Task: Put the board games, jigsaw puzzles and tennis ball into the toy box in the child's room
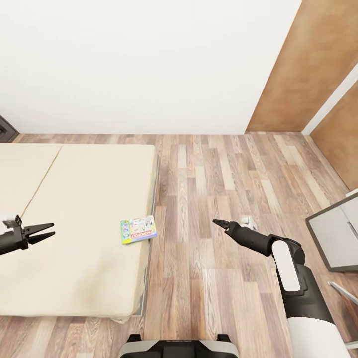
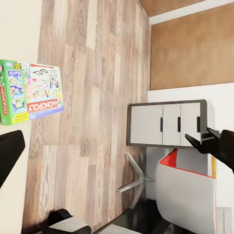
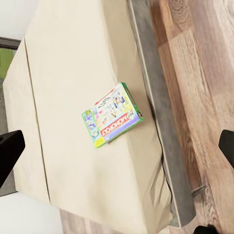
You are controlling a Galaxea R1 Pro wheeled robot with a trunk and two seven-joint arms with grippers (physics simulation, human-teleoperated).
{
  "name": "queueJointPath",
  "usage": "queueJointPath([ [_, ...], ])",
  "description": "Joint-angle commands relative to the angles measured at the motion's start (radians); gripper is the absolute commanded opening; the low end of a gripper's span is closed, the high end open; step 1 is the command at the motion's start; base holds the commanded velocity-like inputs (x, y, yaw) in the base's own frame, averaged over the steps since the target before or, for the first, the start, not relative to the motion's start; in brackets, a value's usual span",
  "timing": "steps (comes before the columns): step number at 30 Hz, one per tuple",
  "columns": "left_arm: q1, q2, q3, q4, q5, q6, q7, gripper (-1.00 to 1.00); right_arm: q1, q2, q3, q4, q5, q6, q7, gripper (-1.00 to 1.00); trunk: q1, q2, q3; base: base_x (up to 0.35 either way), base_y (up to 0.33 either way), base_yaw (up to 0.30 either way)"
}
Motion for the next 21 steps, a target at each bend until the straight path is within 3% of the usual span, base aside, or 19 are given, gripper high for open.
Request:
queueJointPath([
  [1,0.001,0.000,0.001,0.000,-0.002,0.010,-0.004,1.00,-0.001,0.000,-0.002,0.000,0.009,0.005,0.009,1.00,0.001,-0.002,0.000,0.000,0.000,0.000],
  [21,0.008,-0.001,0.001,-0.001,-0.001,0.009,-0.004,1.00,-0.001,0.000,-0.002,0.051,0.009,-0.036,0.011,1.00,0.001,-0.002,0.033,0.000,0.000,0.000],
])
